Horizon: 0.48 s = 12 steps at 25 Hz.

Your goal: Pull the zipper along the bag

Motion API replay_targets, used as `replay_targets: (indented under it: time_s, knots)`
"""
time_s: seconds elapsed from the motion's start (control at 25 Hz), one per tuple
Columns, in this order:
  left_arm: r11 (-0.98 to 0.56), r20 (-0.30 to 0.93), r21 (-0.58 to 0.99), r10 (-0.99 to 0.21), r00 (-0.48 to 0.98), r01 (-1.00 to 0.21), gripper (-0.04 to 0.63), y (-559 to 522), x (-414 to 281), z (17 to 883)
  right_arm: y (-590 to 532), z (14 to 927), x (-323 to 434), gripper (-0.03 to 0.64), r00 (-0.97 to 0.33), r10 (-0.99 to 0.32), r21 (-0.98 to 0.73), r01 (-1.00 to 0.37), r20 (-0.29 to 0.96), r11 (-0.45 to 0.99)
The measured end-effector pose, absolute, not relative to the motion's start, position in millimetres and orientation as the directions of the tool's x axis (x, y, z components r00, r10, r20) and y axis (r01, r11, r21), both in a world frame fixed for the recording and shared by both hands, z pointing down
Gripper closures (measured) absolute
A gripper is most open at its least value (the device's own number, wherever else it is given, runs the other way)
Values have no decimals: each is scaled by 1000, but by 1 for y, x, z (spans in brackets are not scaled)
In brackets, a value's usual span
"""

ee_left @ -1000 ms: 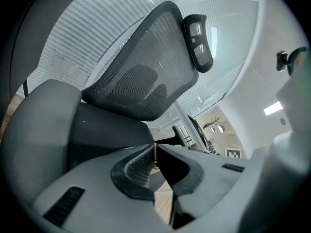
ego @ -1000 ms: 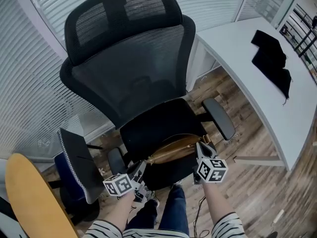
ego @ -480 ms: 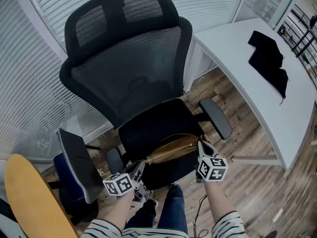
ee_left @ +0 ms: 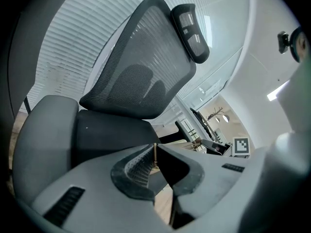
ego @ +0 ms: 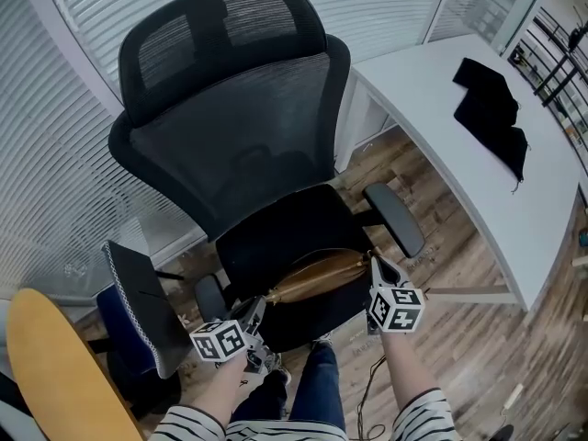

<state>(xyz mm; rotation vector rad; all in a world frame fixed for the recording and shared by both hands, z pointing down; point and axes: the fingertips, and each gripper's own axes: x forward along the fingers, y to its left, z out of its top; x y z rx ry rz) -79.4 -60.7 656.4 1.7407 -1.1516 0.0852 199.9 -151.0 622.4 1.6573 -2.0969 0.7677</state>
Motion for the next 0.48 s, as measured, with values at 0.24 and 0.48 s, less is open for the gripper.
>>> replay_targets:
  time_s: [0.24,0.48]
  knots:
    - [-36,548,670,-649,527,-741,554,-61,-83,658,-148,619,193,581,-242,-775,-153,-970,583,188]
    - [-32,563,655,-645,516,-755,554,-64,-83,658,-145,617,187,581,-232,-773,-123,-972,590,198]
